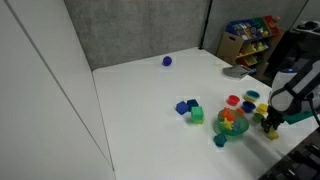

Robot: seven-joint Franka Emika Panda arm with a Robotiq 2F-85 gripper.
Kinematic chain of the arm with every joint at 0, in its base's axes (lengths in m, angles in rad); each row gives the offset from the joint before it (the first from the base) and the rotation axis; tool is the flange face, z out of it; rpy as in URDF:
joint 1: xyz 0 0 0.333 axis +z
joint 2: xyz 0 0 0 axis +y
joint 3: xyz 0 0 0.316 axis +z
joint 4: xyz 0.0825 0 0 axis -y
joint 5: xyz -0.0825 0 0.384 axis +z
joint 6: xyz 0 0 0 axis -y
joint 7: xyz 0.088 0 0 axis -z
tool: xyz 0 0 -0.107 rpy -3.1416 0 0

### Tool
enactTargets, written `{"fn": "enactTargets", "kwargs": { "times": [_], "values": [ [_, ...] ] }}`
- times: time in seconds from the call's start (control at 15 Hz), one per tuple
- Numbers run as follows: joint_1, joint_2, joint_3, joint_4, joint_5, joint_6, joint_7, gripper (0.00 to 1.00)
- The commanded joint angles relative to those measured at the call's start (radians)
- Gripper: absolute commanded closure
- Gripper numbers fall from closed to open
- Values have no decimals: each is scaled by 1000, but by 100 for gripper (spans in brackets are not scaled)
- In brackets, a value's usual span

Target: Put the light-blue cup in the yellow one, then place the yellow toy in the bowl

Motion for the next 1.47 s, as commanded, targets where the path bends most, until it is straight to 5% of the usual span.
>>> {"fn": "enactTargets", "kwargs": {
  "times": [0.0,0.8,1.4],
  "values": [
    [17,-56,-9,-37,-41,-1,17,71],
    [86,-289,28,-76,-61,12,35,72],
    [67,-312,224,-38,31,-5,9,72]
  ]
}}
